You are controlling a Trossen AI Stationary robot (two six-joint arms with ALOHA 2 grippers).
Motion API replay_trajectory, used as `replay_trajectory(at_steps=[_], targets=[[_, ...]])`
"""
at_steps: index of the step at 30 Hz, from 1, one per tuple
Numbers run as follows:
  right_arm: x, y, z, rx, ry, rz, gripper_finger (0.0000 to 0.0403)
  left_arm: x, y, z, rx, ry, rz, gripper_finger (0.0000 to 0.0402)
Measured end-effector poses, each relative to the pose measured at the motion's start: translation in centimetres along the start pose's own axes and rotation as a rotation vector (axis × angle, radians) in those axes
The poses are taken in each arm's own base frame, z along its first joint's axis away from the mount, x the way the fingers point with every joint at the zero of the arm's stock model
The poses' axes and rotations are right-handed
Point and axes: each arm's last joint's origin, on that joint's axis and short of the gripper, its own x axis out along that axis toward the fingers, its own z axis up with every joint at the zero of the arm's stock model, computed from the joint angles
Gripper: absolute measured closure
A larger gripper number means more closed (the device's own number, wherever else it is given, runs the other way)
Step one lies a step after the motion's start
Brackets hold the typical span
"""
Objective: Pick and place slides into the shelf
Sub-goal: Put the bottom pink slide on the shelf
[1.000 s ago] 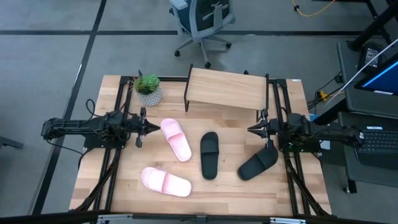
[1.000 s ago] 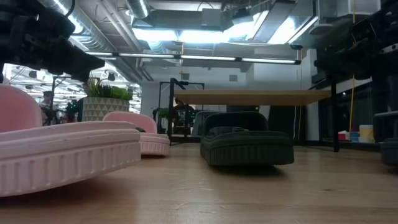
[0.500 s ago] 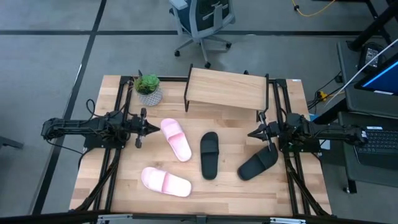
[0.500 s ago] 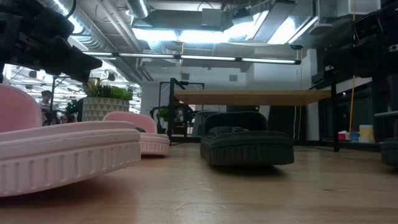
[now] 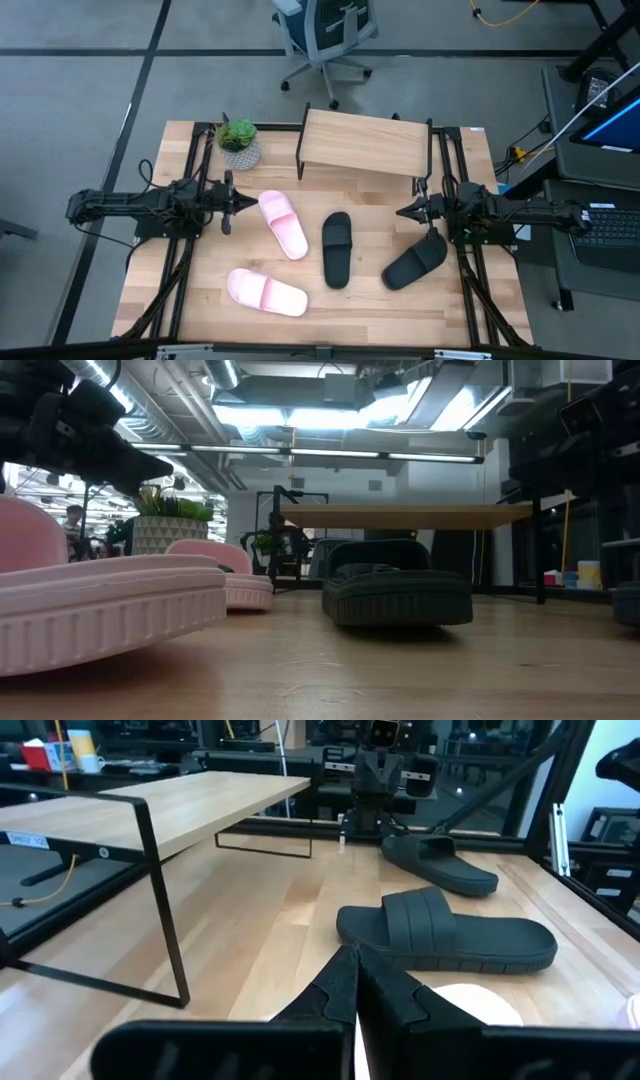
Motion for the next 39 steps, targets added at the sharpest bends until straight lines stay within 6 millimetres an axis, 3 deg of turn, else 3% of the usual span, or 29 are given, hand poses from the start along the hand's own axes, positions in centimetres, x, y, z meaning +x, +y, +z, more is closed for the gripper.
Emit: replay_trajectory(at_steps=[6,15,22,31,39], targets=[[0.0,0.0,0.1,0.031,-0.008,-0.001,0.0398,0.3,0.0,-0.5,0.031,0.056,-0.005,0.0401],[0.0,0.0,0.1,0.046,-0.012,-0.002,0.0375,0.4,0.0,-0.6,0.023,0.078,-0.016,0.0401],[0.0,0.0,0.1,-0.049,-0.014,-0.006,0.0374,0.5,-0.1,0.5,0.015,-0.038,-0.037,0.0401],[0.0,-0.2,0.7,-0.138,-0.063,-0.068,0.0374,0.4,-0.1,0.8,-0.064,-0.051,-0.033,0.0401],[0.0,-0.2,0.8,-0.138,-0.071,-0.068,0.0373,0.0,-0.3,3.2,-0.083,-0.117,-0.04,0.0401]])
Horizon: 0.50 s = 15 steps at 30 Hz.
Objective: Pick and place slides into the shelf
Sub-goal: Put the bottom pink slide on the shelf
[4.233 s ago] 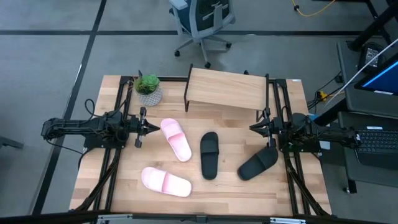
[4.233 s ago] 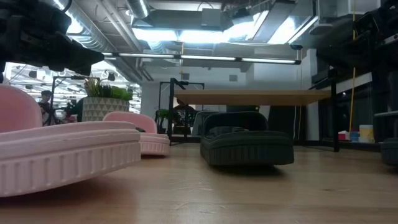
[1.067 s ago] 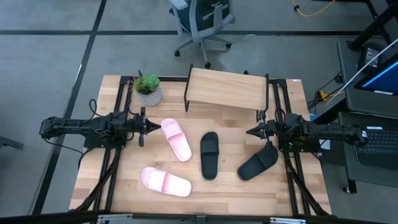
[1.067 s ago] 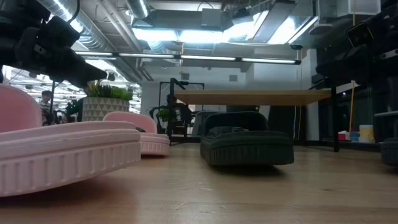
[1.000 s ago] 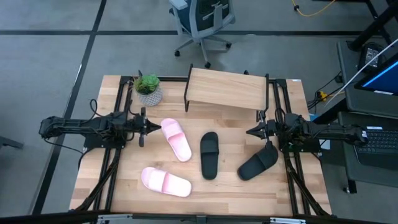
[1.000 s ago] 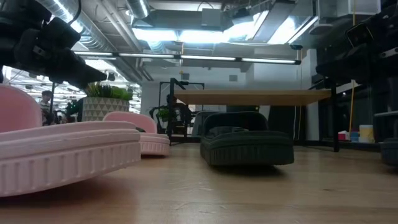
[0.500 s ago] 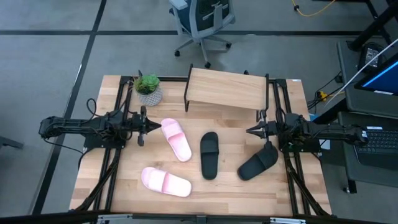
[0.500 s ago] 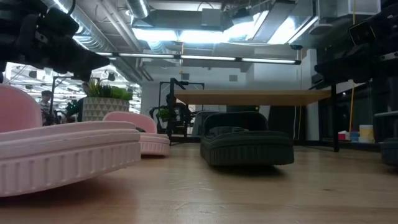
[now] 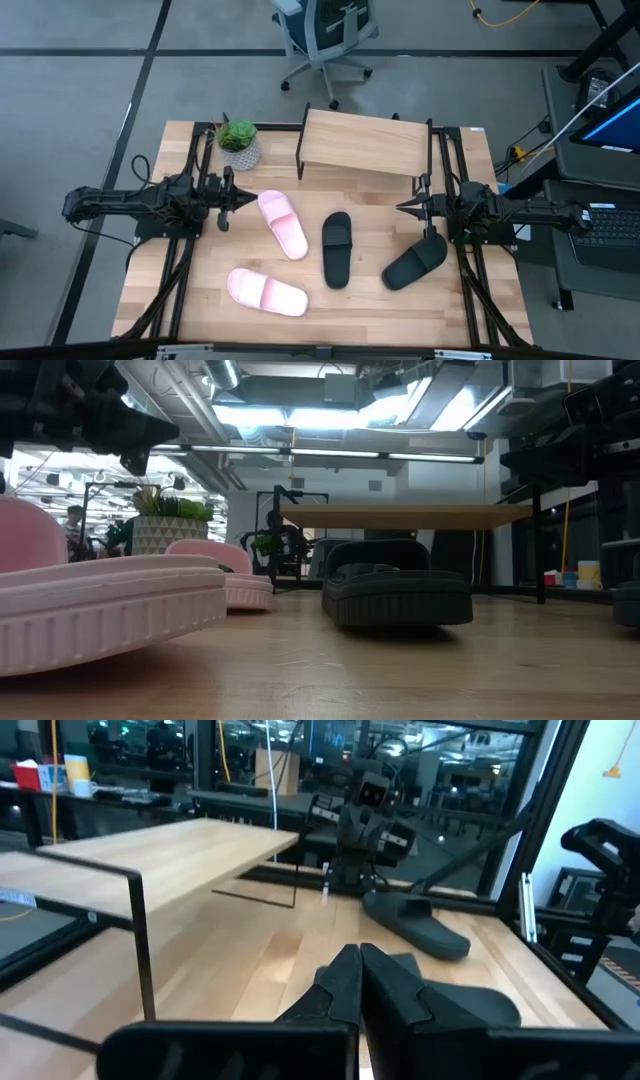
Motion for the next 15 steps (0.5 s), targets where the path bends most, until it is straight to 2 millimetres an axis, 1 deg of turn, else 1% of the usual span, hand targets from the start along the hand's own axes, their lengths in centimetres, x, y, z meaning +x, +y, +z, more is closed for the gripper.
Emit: replay_trajectory(at_steps=[15], targets=[[0.0,0.03,-0.03,0.052,0.002,0.007,0.0373,-0.01,0.01,-0.33,0.0,0.042,-0.006,0.0401]])
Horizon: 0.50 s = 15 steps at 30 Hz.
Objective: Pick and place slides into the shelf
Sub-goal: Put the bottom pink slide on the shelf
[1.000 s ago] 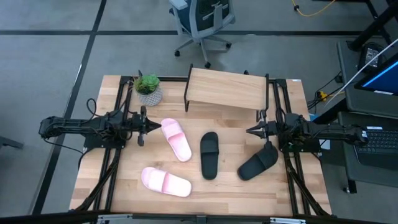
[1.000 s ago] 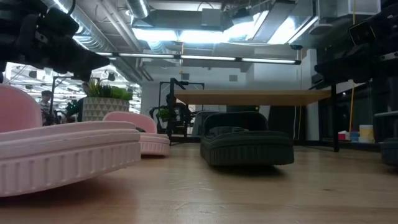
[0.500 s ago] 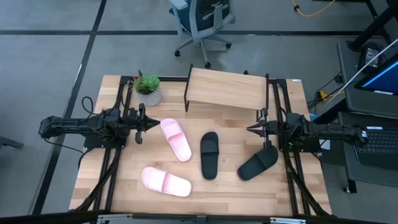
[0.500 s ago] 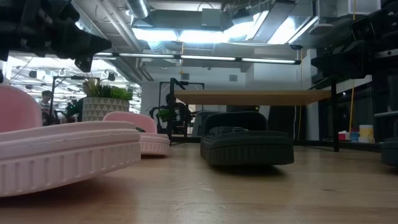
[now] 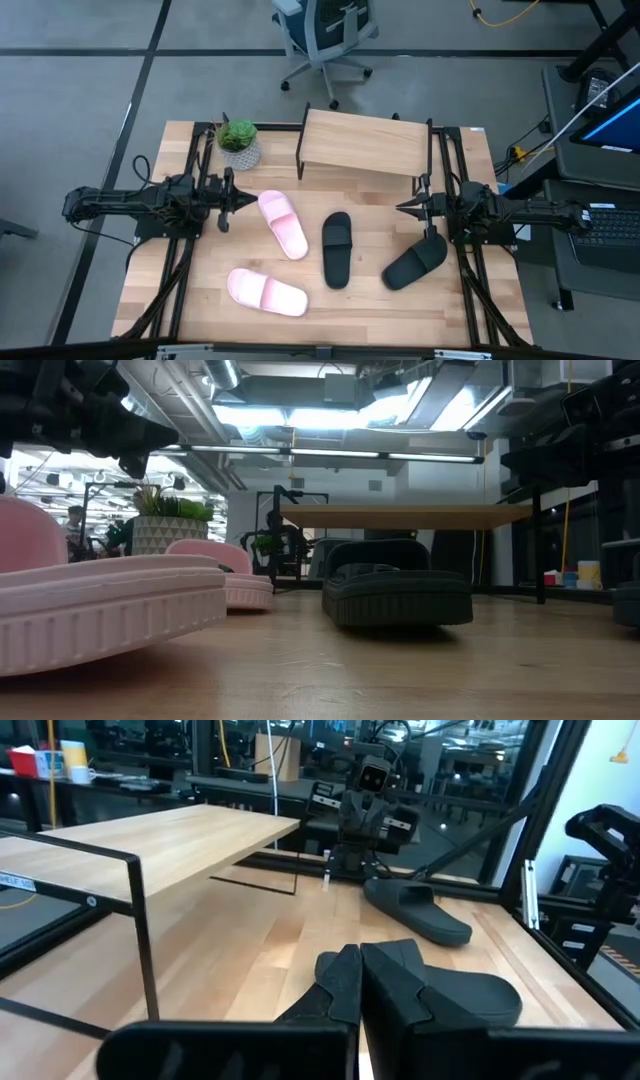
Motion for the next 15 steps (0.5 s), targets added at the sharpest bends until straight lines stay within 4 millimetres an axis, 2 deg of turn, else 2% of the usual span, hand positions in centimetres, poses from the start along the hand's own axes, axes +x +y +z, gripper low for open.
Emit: replay_trajectory(at_steps=[6,15], targets=[[0.0,0.01,-0.06,0.013,0.007,0.001,0.0373,-0.01,-0.26,-0.04,-0.008,0.013,-0.089,0.0401],[-0.01,0.07,-0.46,0.036,0.047,0.007,0.0381,-0.03,-0.58,-0.1,-0.008,0.019,-0.114,0.0401]])
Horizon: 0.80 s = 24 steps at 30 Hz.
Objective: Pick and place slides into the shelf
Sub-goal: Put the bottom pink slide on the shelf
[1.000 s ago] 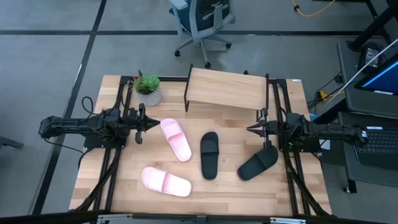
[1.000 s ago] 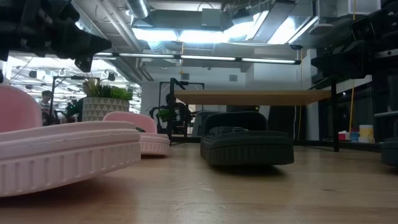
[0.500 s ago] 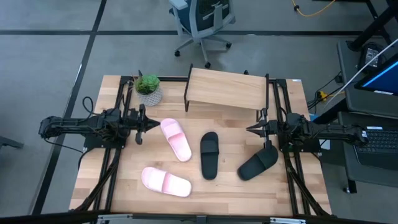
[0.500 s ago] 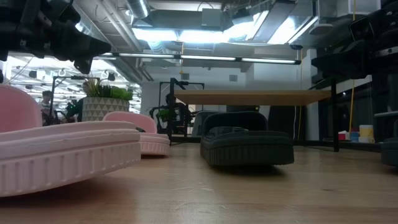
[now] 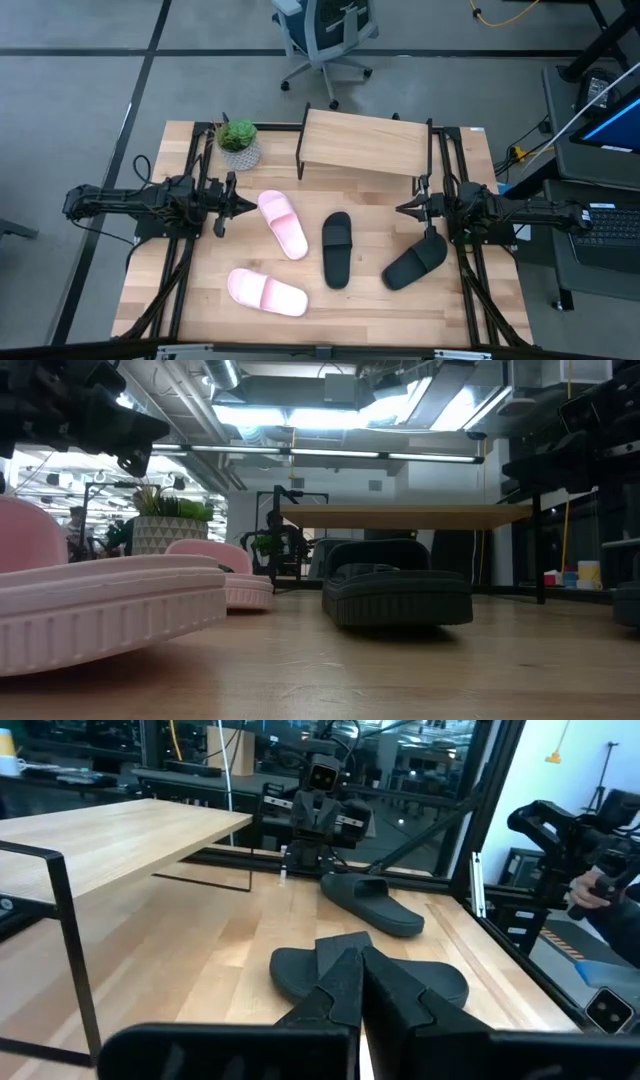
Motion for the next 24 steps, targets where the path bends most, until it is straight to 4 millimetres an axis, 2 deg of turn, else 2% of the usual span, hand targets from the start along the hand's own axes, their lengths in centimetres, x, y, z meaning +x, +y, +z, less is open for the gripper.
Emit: replay_trajectory(at_steps=[6,24], targets=[[0.0,0.0,0.0,0.0,0.0,0.0,0.0398,0.0,-0.05,-0.01,0.001,0.001,-0.004,0.0401],[0.0,0.0,0.04,-0.001,-0.004,-0.001,0.039,0.0,0.03,-0.01,0.01,-0.002,0.023,0.0401]])
